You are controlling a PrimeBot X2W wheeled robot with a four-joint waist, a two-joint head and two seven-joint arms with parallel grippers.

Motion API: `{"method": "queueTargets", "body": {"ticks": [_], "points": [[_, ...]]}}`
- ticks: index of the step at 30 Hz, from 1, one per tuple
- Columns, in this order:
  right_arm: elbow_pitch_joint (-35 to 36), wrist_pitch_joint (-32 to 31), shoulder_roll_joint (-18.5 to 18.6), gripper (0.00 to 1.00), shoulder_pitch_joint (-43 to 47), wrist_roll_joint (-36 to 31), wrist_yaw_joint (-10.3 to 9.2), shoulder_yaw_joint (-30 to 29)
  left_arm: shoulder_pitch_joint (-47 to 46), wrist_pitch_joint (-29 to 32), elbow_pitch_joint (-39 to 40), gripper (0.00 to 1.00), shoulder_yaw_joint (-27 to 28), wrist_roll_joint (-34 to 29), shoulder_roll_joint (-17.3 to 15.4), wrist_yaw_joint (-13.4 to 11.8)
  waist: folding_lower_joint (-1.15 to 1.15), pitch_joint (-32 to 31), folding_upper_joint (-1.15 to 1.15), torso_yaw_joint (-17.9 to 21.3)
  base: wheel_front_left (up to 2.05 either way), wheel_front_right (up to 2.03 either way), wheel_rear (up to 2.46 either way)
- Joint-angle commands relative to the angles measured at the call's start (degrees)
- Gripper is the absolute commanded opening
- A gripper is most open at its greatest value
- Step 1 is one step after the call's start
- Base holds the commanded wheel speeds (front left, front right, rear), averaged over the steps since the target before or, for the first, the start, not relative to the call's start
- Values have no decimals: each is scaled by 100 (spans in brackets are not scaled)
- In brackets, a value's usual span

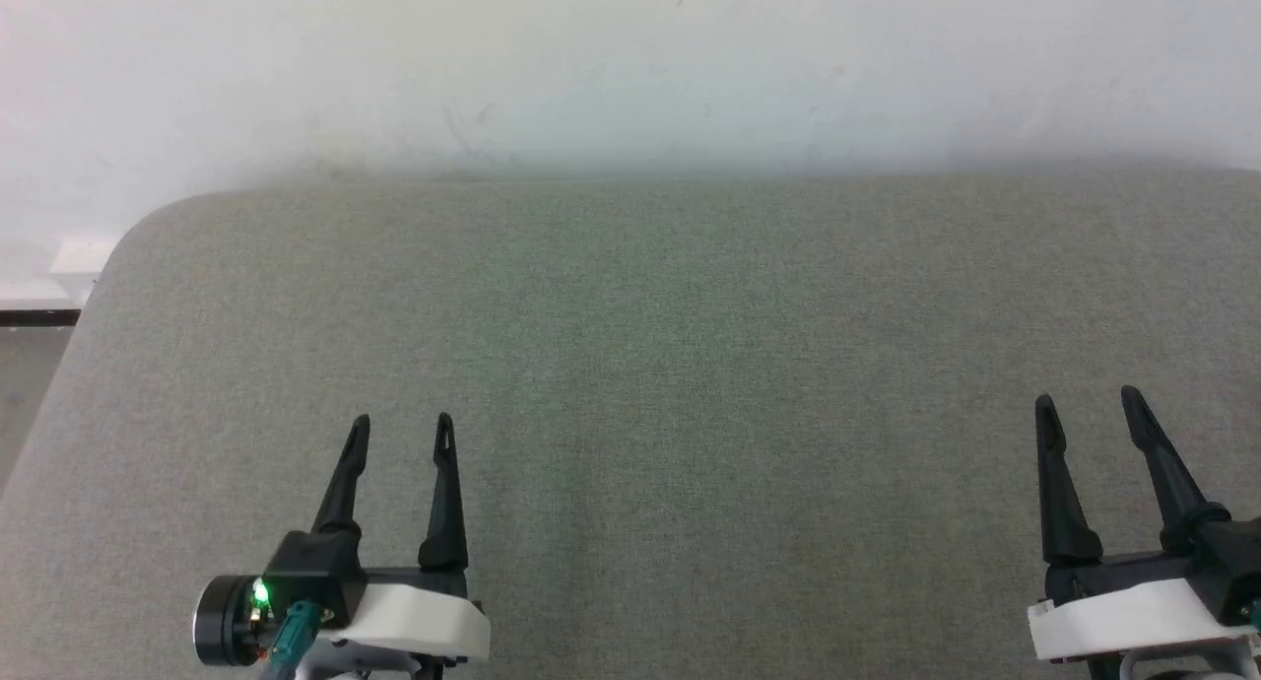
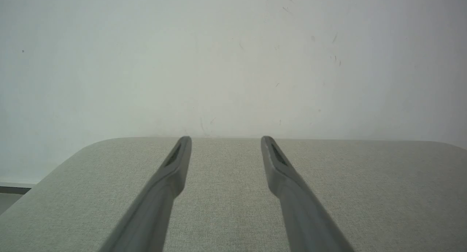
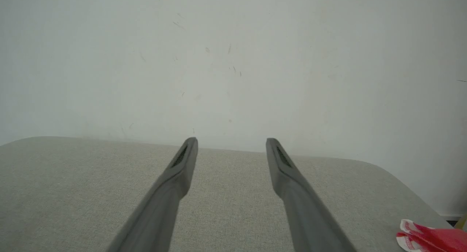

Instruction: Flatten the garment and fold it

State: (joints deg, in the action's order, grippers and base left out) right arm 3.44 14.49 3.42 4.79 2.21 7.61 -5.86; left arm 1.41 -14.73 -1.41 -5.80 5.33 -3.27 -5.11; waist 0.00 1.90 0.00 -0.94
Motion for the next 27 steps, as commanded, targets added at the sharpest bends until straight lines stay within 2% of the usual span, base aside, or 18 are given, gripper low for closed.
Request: {"method": "queueTargets", "body": {"ticks": [1,2,27], "points": [[-6,42,-24,100,23,-38,-12,3,82,-27,-16,100,6,-32,22,-34,0,0,0,-1,0,0,0],[1,43,-26,0,19,-40,-12,5,90,-27,-6,0,-4,78,24,34,0,4,0,0,0,0,0],[-54,-218,-10,0,-77,-34,-2,106,-25,243,26,0,94,-14,3,111,0,-31,0,14,0,0,0]]}}
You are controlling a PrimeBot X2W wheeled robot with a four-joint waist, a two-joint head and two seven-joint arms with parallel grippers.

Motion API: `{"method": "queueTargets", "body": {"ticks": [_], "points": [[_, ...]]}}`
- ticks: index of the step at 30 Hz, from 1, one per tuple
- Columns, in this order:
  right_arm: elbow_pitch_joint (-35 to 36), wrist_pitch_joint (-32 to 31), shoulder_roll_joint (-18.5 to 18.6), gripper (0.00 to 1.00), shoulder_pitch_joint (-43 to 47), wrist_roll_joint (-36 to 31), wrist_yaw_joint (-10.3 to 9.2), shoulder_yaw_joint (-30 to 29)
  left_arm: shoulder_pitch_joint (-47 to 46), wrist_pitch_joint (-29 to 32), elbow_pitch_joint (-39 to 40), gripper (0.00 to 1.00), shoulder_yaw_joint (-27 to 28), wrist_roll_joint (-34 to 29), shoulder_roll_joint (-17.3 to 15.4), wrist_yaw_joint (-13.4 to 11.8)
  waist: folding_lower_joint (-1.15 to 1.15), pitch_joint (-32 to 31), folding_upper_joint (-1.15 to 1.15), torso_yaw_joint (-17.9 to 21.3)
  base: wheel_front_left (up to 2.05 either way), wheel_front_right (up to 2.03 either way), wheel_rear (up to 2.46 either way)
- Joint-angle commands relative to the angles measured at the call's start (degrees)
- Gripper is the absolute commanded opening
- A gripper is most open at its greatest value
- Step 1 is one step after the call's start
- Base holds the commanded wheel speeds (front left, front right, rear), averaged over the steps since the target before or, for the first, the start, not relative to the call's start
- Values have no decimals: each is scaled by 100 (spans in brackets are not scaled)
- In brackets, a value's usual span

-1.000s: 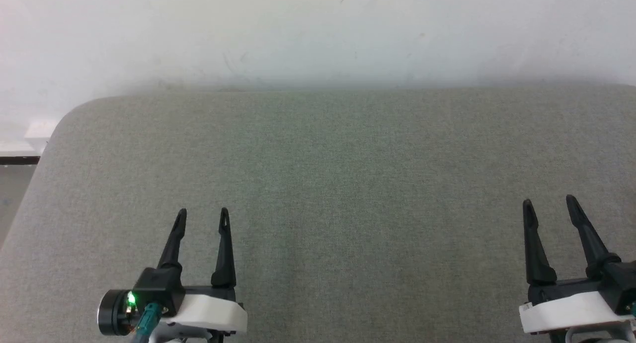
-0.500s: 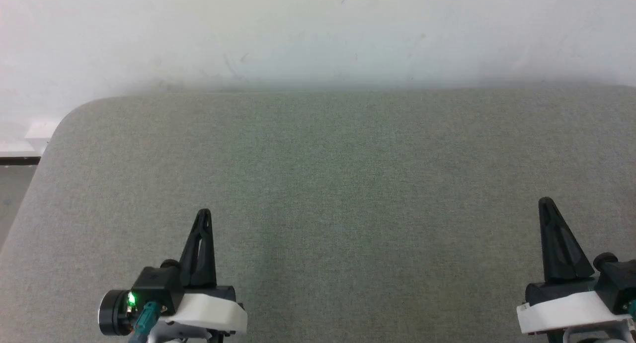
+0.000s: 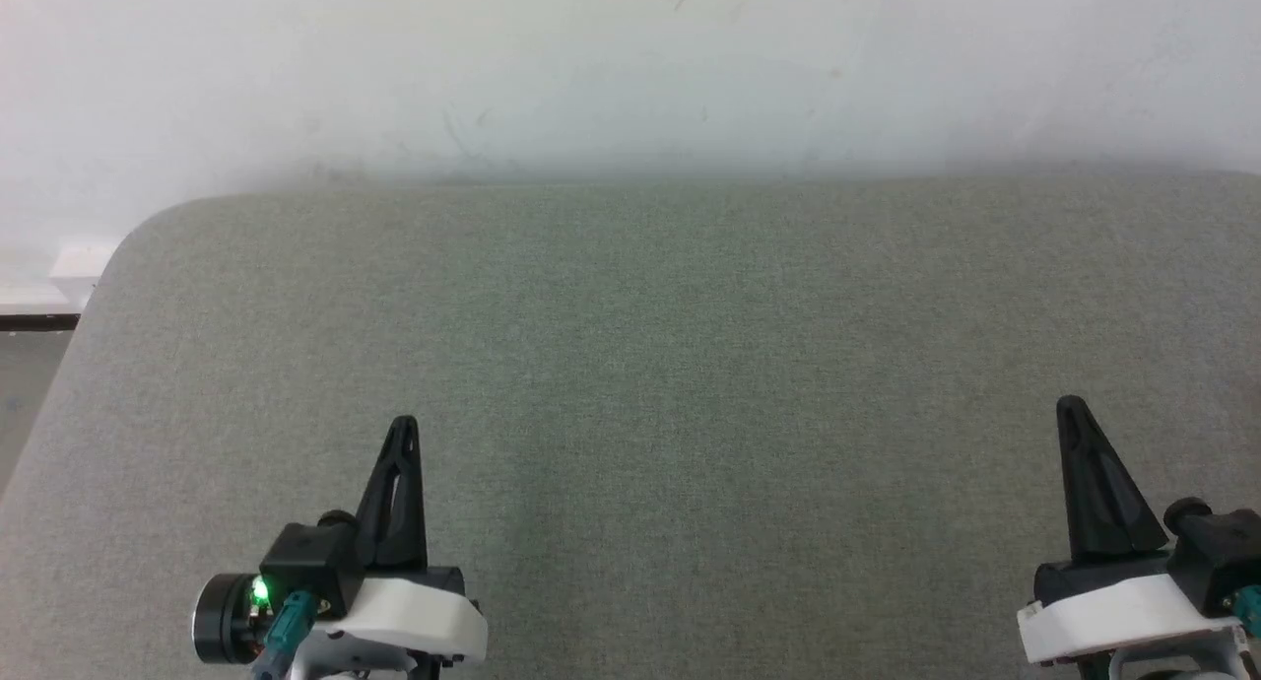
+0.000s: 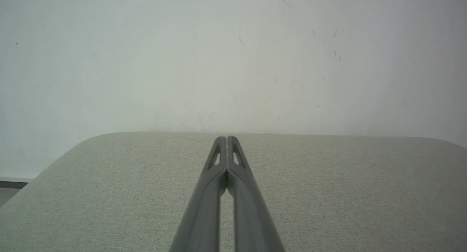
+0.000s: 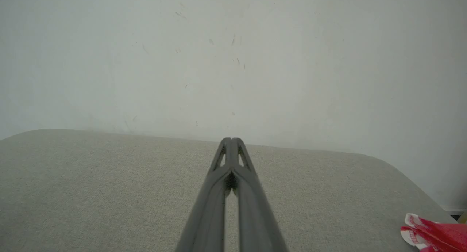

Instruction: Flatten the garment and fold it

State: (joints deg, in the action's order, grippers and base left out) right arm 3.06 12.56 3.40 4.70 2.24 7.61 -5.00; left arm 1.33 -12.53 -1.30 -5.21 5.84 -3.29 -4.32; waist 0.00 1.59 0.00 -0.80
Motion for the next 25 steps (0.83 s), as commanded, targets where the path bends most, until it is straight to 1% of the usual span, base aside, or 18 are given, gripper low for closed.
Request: {"method": "queueTargets", "body": {"ticks": [1,25], "points": [[-19,-38,-9,0,-72,-38,-2,25,-18,35,16,0,40,-70,6,36,0,-2,0,1,0,0,0],[-85,-319,-19,0,-164,-80,-4,134,-45,316,43,0,151,-188,14,128,0,-38,0,19,0,0,0]]}}
